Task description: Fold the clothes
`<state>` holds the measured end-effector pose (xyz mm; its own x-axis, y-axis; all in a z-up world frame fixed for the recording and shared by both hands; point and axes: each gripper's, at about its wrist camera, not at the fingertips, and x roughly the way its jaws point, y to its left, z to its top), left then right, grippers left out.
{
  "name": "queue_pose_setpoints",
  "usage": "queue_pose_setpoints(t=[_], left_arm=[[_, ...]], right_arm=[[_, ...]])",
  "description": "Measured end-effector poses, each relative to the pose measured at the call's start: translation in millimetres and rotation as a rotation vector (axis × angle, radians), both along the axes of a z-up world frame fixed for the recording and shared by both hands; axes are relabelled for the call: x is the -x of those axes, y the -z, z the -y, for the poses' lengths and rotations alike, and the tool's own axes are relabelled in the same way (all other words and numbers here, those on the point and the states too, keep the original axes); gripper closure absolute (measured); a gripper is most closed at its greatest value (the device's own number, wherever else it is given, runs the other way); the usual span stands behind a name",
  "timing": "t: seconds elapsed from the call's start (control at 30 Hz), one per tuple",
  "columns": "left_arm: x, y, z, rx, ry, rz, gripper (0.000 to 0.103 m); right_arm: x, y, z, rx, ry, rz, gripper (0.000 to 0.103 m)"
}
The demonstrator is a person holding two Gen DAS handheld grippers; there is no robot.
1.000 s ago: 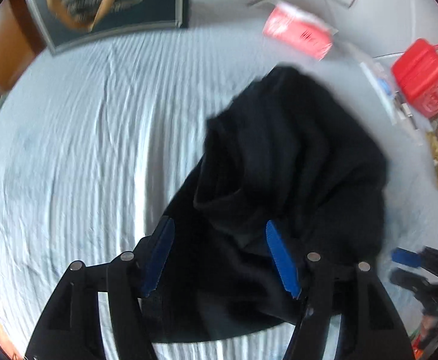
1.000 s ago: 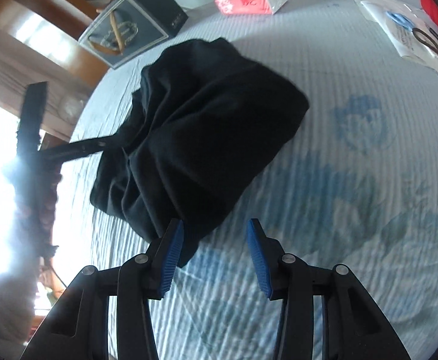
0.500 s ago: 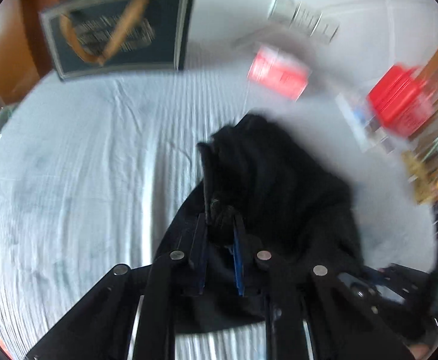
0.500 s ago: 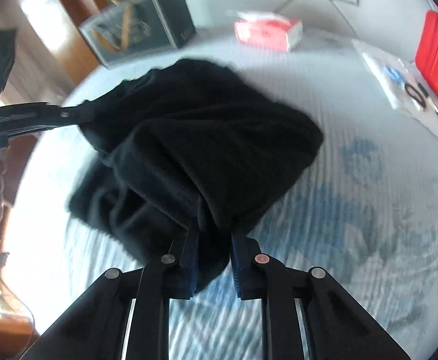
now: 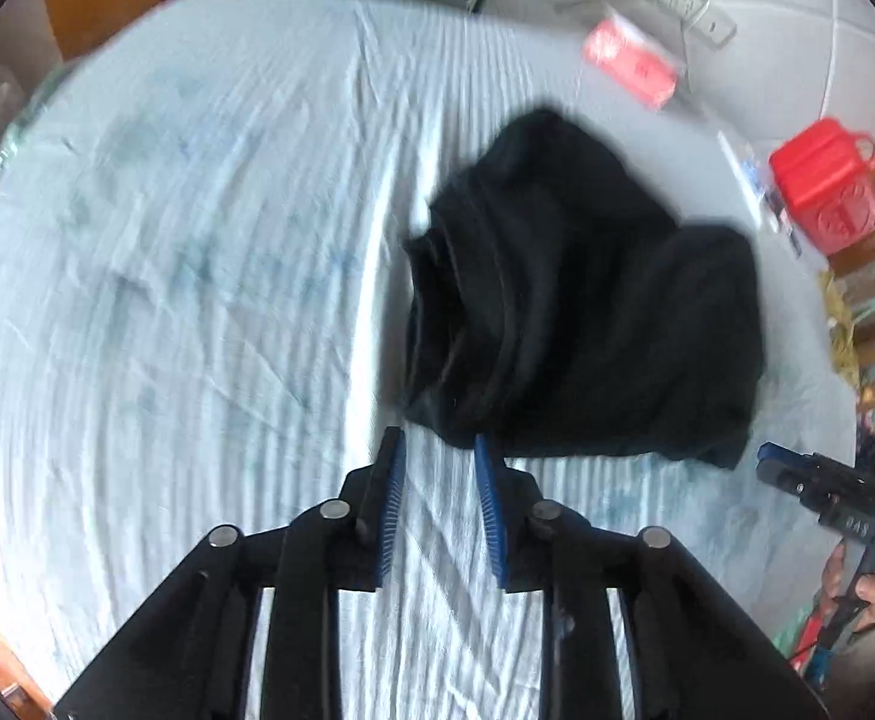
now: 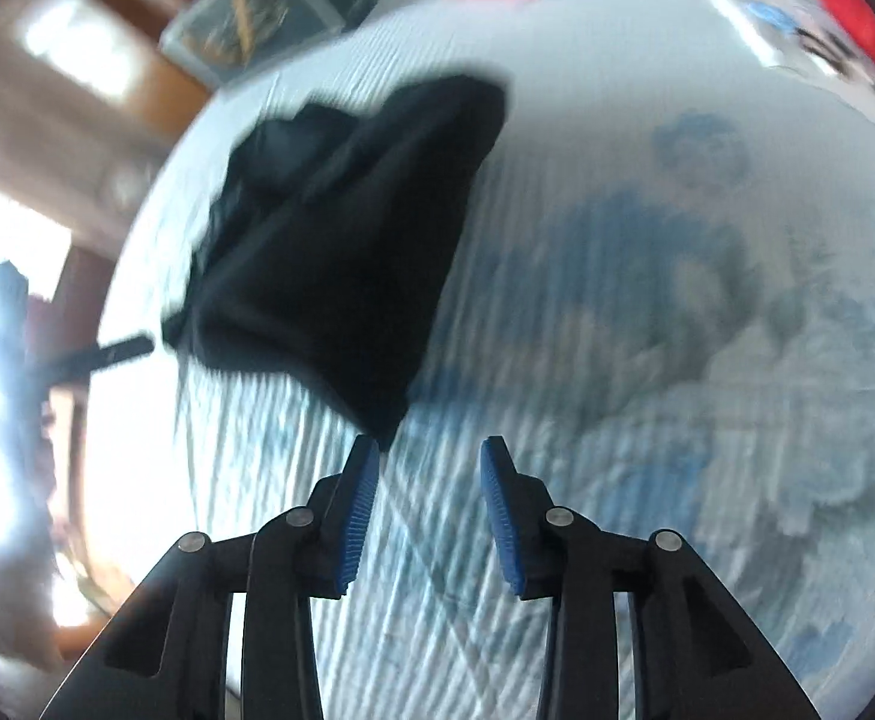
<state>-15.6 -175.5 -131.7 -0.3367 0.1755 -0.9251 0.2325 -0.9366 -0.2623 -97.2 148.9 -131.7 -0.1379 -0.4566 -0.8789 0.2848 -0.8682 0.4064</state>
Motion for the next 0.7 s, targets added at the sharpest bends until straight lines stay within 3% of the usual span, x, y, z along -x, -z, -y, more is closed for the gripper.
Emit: queue_pose_setpoints(t=[0.03, 0.1, 0.23, 0.37, 0.4, 0.43, 0.47, 0.5, 0.57, 0.7], left_arm=[[5.0, -6.9, 0.3, 0.013, 0.002, -0.023, 0.064], [15.0, -20.7, 1.0, 0.038, 0.006, -0.068, 0.041], [36.5, -33.4, -0.7, 0.064, 0.018, -0.116, 0.04], [40.7, -11.2, -7.0, 0.091, 0.035, -0.062, 0.04], [41.6, -1.8, -9.4, 0.1, 0.038, -0.046, 0.04], [42.6, 7.6, -11.8, 0.109, 0.041, -0.03, 0.042], [43.5, 17.1, -14.1, 0.118, 0.044, -0.014, 0.049], [44.4, 26.5, -16.5, 0.126, 0.047, 0.002, 0.055], [45.6, 43.1, -19.6, 0.137, 0.046, 0.019, 0.054], [45.2, 40.0, -15.0, 0.188, 0.028, 0.009, 0.052]], right_arm=[[4.3, -3.4, -2.2, 0.01, 0.025, -0.008, 0.065], [12.9, -10.2, -6.5, 0.029, 0.074, -0.025, 0.061], [13.3, -11.0, 3.7, 0.029, 0.08, -0.021, 0.044], [3.7, 1.5, 25.6, -0.015, 0.029, -0.018, 0.044], [2.2, 4.6, 30.7, -0.029, 0.023, -0.03, 0.051], [4.7, 5.5, 35.2, -0.044, 0.016, -0.044, 0.079], [7.2, 6.4, 39.7, -0.058, 0.009, -0.058, 0.092], [9.3, 7.2, 43.9, -0.074, 0.001, -0.07, 0.092], [2.2, 7.1, 46.9, -0.12, -0.021, -0.057, 0.092], [-10.1, 14.1, 30.8, -0.186, -0.059, 0.033, 0.097]])
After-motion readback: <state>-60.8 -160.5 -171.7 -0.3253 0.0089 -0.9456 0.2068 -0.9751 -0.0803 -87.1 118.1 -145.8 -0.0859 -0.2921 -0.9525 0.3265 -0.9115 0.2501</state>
